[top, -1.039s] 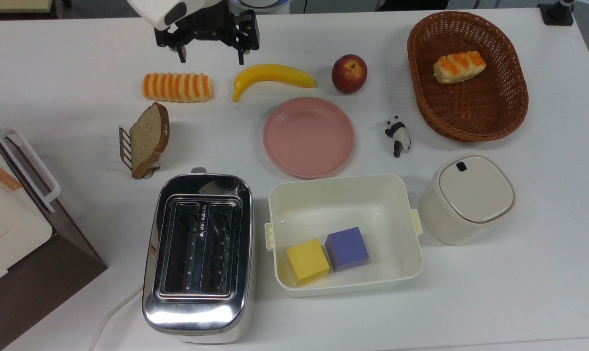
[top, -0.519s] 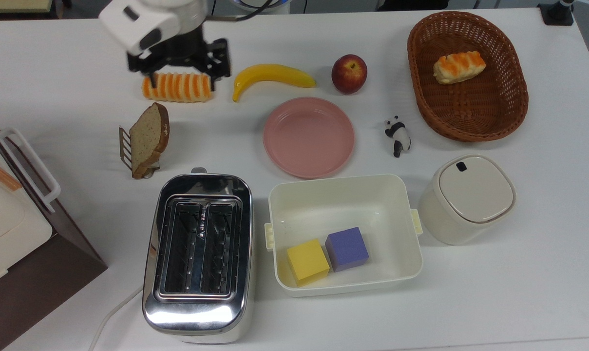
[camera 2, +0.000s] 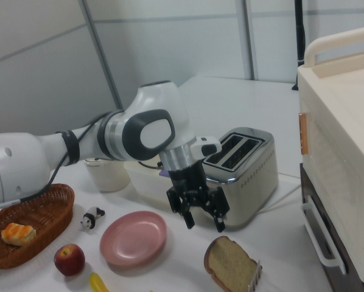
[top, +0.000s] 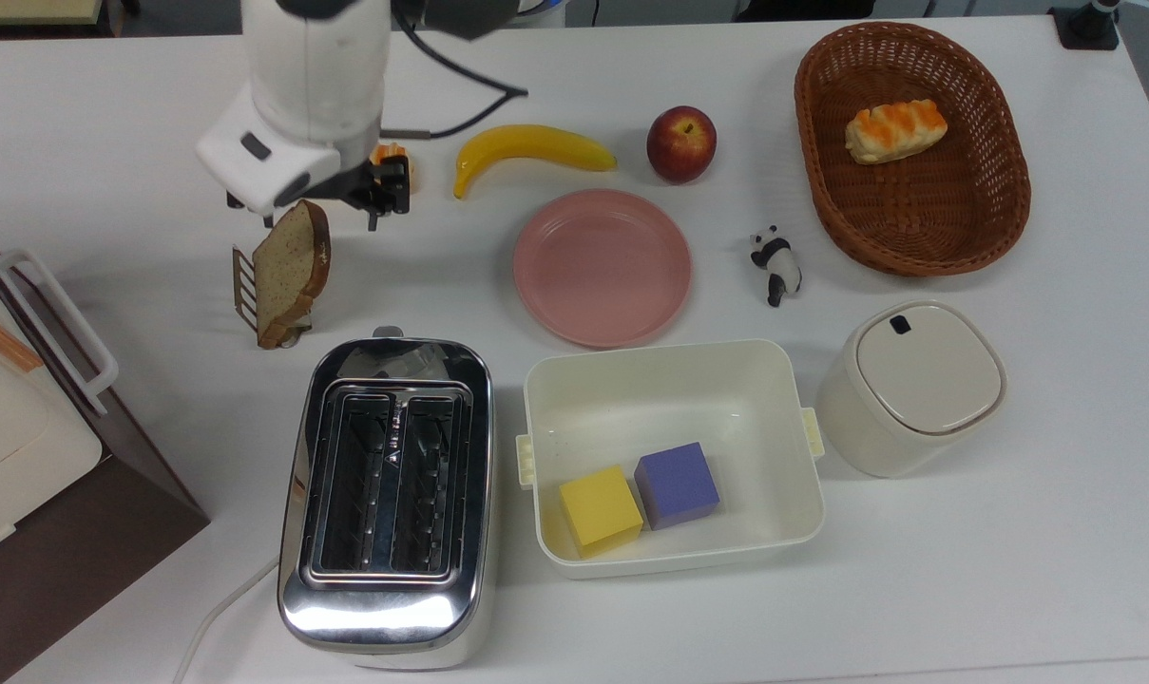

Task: Put the bread in the toaster
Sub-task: 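Move the gripper over the bread slice in the metal rack, then lower the gripper and close it on the bread slice's crust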

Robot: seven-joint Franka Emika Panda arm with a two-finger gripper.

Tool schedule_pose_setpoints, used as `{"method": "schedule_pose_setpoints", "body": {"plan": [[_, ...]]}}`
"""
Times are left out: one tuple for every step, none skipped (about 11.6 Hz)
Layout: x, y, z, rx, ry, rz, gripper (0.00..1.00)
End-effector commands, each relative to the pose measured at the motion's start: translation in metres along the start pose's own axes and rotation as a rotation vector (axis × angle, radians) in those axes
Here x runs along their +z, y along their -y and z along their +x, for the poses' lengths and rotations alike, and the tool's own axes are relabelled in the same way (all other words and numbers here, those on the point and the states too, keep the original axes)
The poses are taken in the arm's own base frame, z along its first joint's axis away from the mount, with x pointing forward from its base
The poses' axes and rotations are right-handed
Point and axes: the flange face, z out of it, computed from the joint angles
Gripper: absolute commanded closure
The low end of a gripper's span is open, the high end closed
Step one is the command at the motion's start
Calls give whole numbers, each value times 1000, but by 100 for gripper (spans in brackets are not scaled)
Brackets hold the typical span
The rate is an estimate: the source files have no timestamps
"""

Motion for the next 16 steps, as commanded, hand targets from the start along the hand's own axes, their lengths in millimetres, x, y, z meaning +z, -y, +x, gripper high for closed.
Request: {"method": "schedule_pose_setpoints", "body": {"plan": [[20, 23, 0, -67, 7, -47, 10], [26, 23, 2, -75, 18, -61, 17], [31, 22, 2, -85, 29, -80, 25], [33, 22, 2, -93, 33, -90, 33], [35, 19, 2, -94, 31, -92, 44], [35, 18, 2, -95, 27, -92, 56], [36, 16, 2, -93, 25, -94, 74], [36, 7, 1, -81, 25, -99, 84], [35, 0, -1, -83, 23, -102, 85], [35, -3, 0, -85, 12, -106, 85], [35, -4, 0, -85, 10, -111, 92], [35, -6, 0, -85, 11, -118, 94], [36, -8, -1, -81, 12, -119, 98], [32, -10, -2, -77, 7, -120, 99], [30, -14, -4, -70, 7, -122, 100], [29, -14, -5, -68, 4, -121, 100]]}}
